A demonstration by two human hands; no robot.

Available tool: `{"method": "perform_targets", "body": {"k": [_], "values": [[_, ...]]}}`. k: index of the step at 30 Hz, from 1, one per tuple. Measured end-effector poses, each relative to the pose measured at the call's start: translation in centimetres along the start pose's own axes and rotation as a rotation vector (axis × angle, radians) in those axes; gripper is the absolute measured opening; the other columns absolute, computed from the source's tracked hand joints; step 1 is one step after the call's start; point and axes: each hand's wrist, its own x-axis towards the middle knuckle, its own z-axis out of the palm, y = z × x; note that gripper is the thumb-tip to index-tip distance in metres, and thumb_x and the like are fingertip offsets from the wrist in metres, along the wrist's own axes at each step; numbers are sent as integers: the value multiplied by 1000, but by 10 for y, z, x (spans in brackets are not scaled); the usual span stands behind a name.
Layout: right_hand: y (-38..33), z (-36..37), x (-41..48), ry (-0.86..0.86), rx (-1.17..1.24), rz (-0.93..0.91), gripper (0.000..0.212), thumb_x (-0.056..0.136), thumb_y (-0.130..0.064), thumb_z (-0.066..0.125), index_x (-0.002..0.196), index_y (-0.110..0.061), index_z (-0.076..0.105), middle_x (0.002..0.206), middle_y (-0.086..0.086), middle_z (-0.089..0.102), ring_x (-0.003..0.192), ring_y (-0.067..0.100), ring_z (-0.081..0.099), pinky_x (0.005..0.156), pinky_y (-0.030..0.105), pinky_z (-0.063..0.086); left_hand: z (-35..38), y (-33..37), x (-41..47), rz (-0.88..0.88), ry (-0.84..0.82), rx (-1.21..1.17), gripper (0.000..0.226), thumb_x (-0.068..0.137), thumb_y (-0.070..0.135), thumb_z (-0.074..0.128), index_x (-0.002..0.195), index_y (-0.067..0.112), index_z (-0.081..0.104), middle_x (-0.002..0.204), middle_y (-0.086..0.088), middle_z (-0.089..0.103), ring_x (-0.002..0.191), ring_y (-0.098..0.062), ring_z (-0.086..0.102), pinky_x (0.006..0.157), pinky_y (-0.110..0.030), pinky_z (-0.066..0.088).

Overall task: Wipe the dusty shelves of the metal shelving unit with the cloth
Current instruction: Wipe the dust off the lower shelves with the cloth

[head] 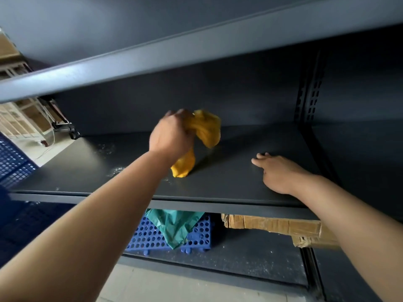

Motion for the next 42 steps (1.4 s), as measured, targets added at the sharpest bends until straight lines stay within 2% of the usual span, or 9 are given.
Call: {"method": "perform_targets", "body": {"k": [2, 4, 7, 11, 24, 27, 33, 39, 42], "values": [[1, -4, 1, -21, 28, 15, 67, 92, 7, 27, 153, -19, 22, 162, -3, 8, 149, 15, 5, 121, 34, 9, 2, 12, -6, -20, -496, -98, 56, 82, 45, 68, 134, 33, 53, 128, 1, 58, 117, -24, 56, 91, -33, 50], [2, -7, 2, -26, 30, 45, 65, 91, 7, 30, 151, -19, 27, 161, -2, 14, 148, 17, 13, 121, 34, 14, 6, 15, -15, 9, -677, -120, 52, 82, 56, 65, 130, 37, 57, 128, 10, 60, 119, -16, 56, 94, -28, 45], [1, -9, 0, 18, -6, 82, 63, 88, 3, 36, 146, -22, 39, 154, 4, 35, 137, 26, 38, 111, 39, 37, 23, 15, -30, 197, -419, 100, 46, 87, 64, 49, 131, 48, 52, 128, 15, 58, 124, -15, 51, 100, -34, 43], [-5, -10, -6, 70, -36, 80, 49, 88, -1, 35, 131, -17, 55, 136, 7, 53, 121, 30, 52, 99, 42, 47, 67, 16, -57, 395, -560, 70, 50, 98, 56, 32, 146, 51, 24, 161, 14, 8, 149, -17, 2, 120, -47, 2], [-67, 12, 8, 86, -30, -145, 52, 90, 2, 34, 137, -15, 49, 149, 4, 40, 137, 23, 37, 109, 41, 37, 67, -102, -38, -146, -298, 78, 46, 101, 41, 32, 146, 36, 38, 158, 1, 26, 143, -26, 25, 117, -45, 21], [-78, 21, 10, 73, -7, -205, 51, 96, -6, 37, 142, -25, 44, 157, -1, 27, 146, 17, 22, 113, 40, 33, 56, -141, -37, -252, -294, 115, 47, 100, 42, 32, 146, 33, 38, 157, -2, 28, 142, -29, 28, 116, -46, 23], [-90, 30, 9, 77, -64, -253, 42, 101, -26, 37, 143, -33, 42, 157, 1, 29, 146, 21, 23, 113, 42, 28, 40, -174, -39, -447, -265, 199, 47, 99, 46, 28, 143, 34, 40, 152, -5, 34, 137, -35, 32, 113, -50, 27], [-100, 27, 9, 88, -85, -187, 40, 99, -22, 40, 138, -30, 48, 145, 2, 45, 134, 24, 40, 107, 41, 37, 54, -124, -38, -307, -293, 126, 52, 100, 43, 33, 150, 40, 21, 160, -5, 21, 143, -36, 21, 117, -43, 18], [-106, 26, 11, 61, -96, -150, 43, 99, -21, 41, 141, -31, 45, 147, 2, 41, 133, 24, 40, 107, 39, 38, 65, -94, -39, -133, -361, 108, 46, 100, 44, 32, 146, 47, 29, 160, -2, 20, 142, -36, 20, 117, -44, 17]]}}
